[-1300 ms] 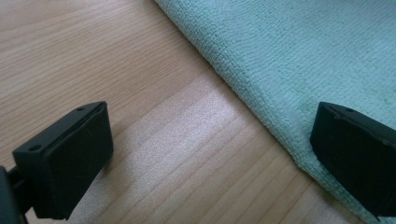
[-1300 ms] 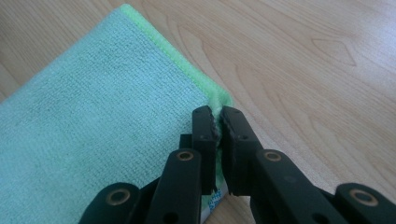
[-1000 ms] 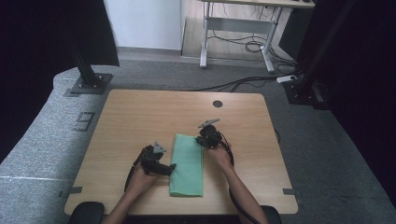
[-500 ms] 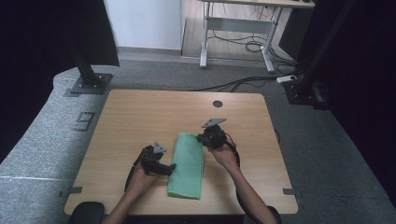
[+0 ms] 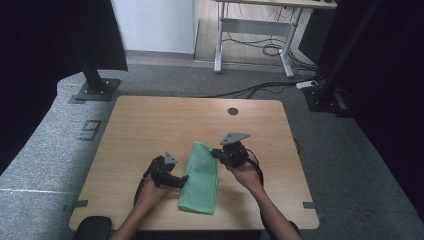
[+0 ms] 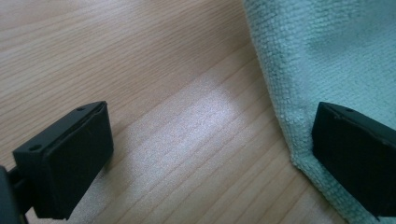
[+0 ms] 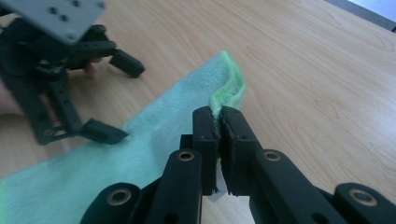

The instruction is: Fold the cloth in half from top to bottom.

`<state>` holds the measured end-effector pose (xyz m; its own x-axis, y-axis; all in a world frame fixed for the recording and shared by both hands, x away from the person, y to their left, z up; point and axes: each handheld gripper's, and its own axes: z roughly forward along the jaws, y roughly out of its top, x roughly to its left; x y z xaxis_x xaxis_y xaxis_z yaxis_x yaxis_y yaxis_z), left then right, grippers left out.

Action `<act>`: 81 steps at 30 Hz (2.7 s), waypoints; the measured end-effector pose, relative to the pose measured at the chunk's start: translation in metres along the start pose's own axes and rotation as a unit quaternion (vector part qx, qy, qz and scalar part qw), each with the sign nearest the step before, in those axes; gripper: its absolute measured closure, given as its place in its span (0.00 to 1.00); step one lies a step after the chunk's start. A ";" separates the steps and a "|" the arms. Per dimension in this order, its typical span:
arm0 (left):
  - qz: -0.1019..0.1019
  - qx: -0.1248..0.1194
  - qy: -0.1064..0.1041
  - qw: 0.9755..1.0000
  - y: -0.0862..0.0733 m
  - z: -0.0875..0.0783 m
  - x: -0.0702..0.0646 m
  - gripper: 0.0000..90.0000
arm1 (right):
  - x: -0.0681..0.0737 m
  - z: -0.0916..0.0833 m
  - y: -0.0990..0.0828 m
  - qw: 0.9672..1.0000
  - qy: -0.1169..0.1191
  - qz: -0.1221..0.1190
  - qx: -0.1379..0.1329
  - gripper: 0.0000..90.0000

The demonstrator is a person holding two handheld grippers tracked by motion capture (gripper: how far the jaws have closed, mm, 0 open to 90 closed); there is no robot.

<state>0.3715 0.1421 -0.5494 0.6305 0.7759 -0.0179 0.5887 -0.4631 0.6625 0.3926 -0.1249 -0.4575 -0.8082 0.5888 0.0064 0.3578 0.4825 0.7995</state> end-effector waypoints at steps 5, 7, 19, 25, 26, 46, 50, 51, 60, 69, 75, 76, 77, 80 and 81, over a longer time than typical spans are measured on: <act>0.000 0.000 0.001 1.000 0.000 0.000 0.000 0.00 | 0.013 -0.010 -0.004 1.000 0.010 -0.011 -0.005 0.93; -0.001 0.000 0.001 1.000 0.000 0.000 0.000 0.00 | 0.018 -0.013 -0.007 1.000 0.014 -0.015 -0.006 0.93; -0.002 0.000 0.002 1.000 0.000 0.000 0.000 0.00 | 0.039 -0.024 -0.035 0.999 0.043 -0.015 0.000 0.93; -0.002 0.000 0.003 1.000 0.000 0.000 -0.001 0.00 | 0.050 -0.019 -0.053 0.998 0.061 -0.007 0.014 0.93; -0.002 -0.001 0.003 1.000 0.000 0.000 -0.001 0.00 | 0.052 -0.018 -0.056 0.998 0.065 -0.006 0.018 0.93; -0.008 -0.001 0.007 1.000 0.000 0.000 0.000 0.00 | 0.076 0.008 -0.089 0.993 0.086 -0.013 0.085 0.93; -0.013 -0.002 0.012 1.000 0.003 0.003 0.005 0.00 | 0.073 0.010 -0.088 0.994 0.068 -0.017 0.087 0.93; -0.016 -0.003 0.014 1.000 0.005 0.004 0.007 0.00 | 0.071 0.011 -0.087 0.994 0.064 -0.021 0.088 0.93; -0.020 -0.004 0.015 1.000 0.020 0.017 0.026 0.00 | 0.047 0.028 -0.076 0.996 0.038 0.002 0.082 0.93; 0.015 -0.026 -0.038 0.999 0.026 -0.010 0.022 0.09 | 0.042 0.027 -0.082 0.996 0.048 0.037 0.060 0.93; 0.044 -0.043 -0.069 0.996 0.069 -0.020 0.002 0.19 | 0.041 0.027 -0.085 0.996 0.051 0.051 0.052 0.92; 0.047 -0.043 -0.073 0.995 0.076 -0.019 -0.002 0.20 | 0.041 0.027 -0.085 0.996 0.051 0.050 0.051 0.92; 0.048 -0.043 -0.076 0.995 0.080 -0.018 -0.005 0.21 | 0.041 0.027 -0.085 0.996 0.051 0.052 0.051 0.92; 0.051 -0.046 -0.095 0.993 0.099 -0.012 -0.014 0.24 | 0.040 0.027 -0.086 0.996 0.052 0.052 0.046 0.92; 0.053 -0.046 -0.097 0.993 0.104 -0.009 -0.016 0.24 | 0.040 0.026 -0.086 0.996 0.054 0.053 0.046 0.92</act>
<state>0.4175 0.0854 -0.4733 0.7772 0.6237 -0.0837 0.4717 -0.4894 0.7335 0.3416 -0.1257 -0.5422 -0.8078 0.5686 0.1555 0.4802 0.4816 0.7331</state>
